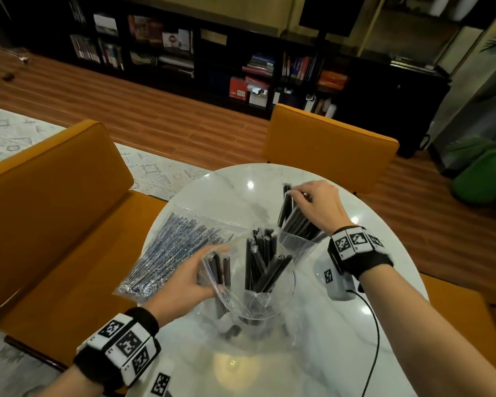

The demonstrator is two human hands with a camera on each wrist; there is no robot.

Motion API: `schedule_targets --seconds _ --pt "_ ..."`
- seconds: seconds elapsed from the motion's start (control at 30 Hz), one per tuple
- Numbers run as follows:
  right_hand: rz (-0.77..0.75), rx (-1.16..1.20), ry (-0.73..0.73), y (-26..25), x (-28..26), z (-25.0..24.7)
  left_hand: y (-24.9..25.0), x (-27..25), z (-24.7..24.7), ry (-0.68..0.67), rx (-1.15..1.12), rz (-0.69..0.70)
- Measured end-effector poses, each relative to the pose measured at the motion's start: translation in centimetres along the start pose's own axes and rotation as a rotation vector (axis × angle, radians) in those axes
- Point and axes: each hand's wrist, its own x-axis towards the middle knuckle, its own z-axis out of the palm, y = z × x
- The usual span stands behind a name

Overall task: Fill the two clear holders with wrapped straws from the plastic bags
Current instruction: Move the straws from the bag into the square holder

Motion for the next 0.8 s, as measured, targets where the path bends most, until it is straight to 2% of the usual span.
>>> schedule_targets --seconds 0.1,0.13,0.23,0.3,0.37,0.5,0.53,0.57,0.63,0.67,0.73,0.8 --pt "0.018 -0.043 0.067 0.1 0.4 -0.3 0.1 0.0 0.0 0.007 -0.005 -0.001" --pt "0.002 -0.043 0.045 -0.2 0.7 -0.4 0.1 -0.1 0.0 0.012 0.0 -0.004" --pt "-0.042 -0.278 -0.19 -1.1 2.2 0.5 0.0 -0.1 0.0 0.029 0.016 -0.011" --pt "-0.037 -0.284 -0.3 -1.3 3.0 1.0 0.1 0.0 0.1 0.025 0.02 -0.007" --pt "-0.029 -0.122 -0.224 -1.3 3.6 0.3 0.3 0.0 0.1 0.016 0.014 0.0" --pt "0.006 0.006 0.13 -0.4 3.2 -3.3 0.4 0.0 0.1 0.023 -0.013 -0.001" --pt "0.025 0.004 0.16 -0.1 2.8 -3.9 0.4 0.0 0.1 0.025 -0.018 -0.004" --pt "0.059 -0.036 0.134 0.2 2.4 -4.3 0.4 0.0 0.2 0.027 -0.025 -0.005" --pt "0.168 -0.121 -0.048 0.4 1.3 -4.6 0.5 0.0 0.2 0.026 -0.029 -0.002" --pt "0.229 -0.11 -0.095 0.6 0.8 -4.7 0.6 -0.1 0.2 0.024 -0.024 0.0" --pt "0.282 -0.02 -0.045 0.7 -0.4 -5.1 0.7 0.0 0.2 0.023 -0.023 -0.002" --pt "0.267 0.047 0.002 0.5 -1.9 -4.9 0.8 0.0 0.2 0.025 -0.027 -0.007"
